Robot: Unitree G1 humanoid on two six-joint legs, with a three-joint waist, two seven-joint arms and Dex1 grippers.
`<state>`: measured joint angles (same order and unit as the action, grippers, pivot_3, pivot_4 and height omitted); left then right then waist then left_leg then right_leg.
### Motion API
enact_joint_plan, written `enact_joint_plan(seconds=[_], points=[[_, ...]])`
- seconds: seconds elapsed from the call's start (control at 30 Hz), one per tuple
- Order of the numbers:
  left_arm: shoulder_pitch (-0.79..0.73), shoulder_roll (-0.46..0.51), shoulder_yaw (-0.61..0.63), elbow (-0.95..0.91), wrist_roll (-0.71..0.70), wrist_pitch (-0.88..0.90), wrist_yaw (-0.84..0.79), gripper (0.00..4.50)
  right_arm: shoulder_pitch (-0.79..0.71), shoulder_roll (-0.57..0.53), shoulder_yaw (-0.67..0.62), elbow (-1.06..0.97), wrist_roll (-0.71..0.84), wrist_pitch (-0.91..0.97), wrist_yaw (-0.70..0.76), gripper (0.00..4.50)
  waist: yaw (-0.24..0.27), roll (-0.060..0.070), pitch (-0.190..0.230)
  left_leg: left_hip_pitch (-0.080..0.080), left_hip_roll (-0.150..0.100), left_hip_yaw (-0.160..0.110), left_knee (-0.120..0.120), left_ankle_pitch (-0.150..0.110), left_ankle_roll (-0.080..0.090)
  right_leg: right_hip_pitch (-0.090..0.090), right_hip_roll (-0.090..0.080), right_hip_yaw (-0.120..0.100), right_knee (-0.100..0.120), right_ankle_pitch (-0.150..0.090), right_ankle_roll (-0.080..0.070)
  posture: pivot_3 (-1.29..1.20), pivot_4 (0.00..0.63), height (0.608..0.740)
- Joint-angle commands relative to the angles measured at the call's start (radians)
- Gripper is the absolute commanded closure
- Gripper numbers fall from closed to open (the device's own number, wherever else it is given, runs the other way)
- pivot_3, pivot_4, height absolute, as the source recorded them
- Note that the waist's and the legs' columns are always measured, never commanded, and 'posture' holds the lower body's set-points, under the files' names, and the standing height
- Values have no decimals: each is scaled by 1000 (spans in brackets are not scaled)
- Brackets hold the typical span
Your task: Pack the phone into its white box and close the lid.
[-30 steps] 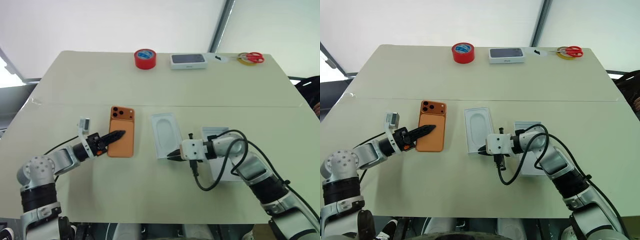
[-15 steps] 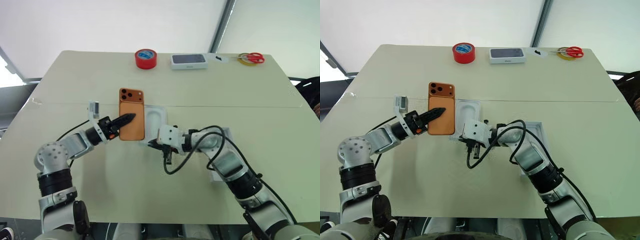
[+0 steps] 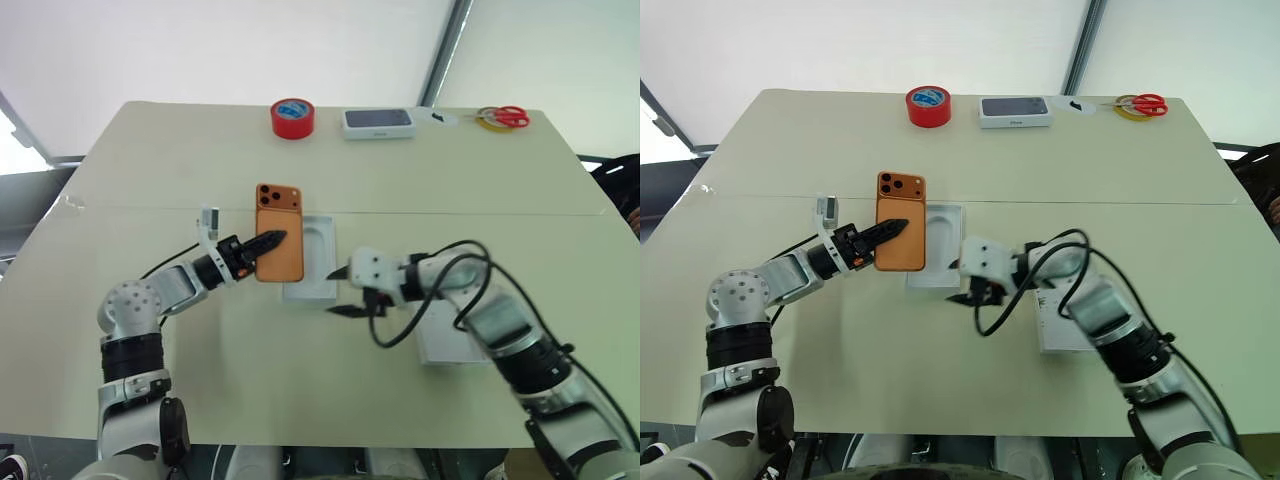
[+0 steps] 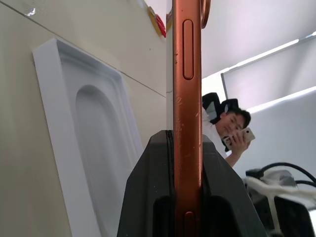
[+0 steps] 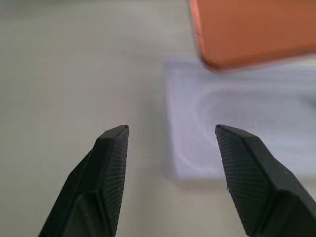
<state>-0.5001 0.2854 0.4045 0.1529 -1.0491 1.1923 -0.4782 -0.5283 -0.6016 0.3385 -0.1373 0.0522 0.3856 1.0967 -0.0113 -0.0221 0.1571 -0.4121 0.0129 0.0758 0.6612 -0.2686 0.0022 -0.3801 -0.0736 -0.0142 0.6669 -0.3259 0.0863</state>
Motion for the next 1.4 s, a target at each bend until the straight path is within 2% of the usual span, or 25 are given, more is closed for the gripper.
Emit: enact_joint_plan(seconds=[0.03,0.1,0.3,0.5,0.57,0.6,0.7,0.8,1.1,1.4], points=[[6,-42,-3,-34,-31,-14,9,4500,-41,-25,-62,94,-2,-97,-12,1464,-2,0,0,0,0,0,0,0,0,0,0,0,0,0,0,0,150,730],[10,-66,-8,-40,-25,-23,21,4500,-53,-33,-68,155,-27,-176,-24,1464,-2,0,0,0,1,0,0,0,0,0,0,0,0,0,0,0,150,730],[40,-90,-30,-37,-10,-22,32,4500,-88,-11,-88,249,-29,-252,-54,1464,-4,0,0,0,1,0,0,0,0,0,1,0,0,0,0,0,150,730],[46,-100,-33,-27,4,-38,47,4500,-84,-3,-80,257,-22,-301,-46,1464,0,0,0,0,2,0,1,0,0,1,1,0,-1,0,0,0,150,730],[37,-107,-33,-16,10,-51,57,3501,-81,1,-80,252,-22,-300,-49,1407,0,0,0,0,2,0,1,0,0,1,1,0,-1,0,0,0,150,730],[34,-106,-41,-15,16,-53,56,3278,-80,2,-78,251,-24,-301,-50,1407,0,0,0,0,2,0,1,0,0,1,1,0,-1,0,0,0,150,730],[27,-99,-75,-23,39,-55,54,1900,-81,7,-71,253,-32,-307,-55,1407,1,0,0,0,2,0,1,0,0,1,1,0,0,0,0,0,150,730],[3,-110,-51,-19,12,-37,82,1900,-85,13,-72,257,-32,-303,-56,1407,0,0,0,1,2,0,2,0,0,3,1,-1,-1,0,0,0,150,730],[-43,-22,-131,9,101,13,100,1900,-80,35,-66,262,-49,-311,-76,1407,-1,0,0,1,2,-1,2,0,0,3,1,-1,-1,0,0,0,150,730],[-24,58,-121,-93,73,49,77,1900,-81,38,-69,267,-60,-313,-83,1407,-3,0,0,2,2,-1,1,0,0,3,2,-1,-1,0,0,0,150,730]])
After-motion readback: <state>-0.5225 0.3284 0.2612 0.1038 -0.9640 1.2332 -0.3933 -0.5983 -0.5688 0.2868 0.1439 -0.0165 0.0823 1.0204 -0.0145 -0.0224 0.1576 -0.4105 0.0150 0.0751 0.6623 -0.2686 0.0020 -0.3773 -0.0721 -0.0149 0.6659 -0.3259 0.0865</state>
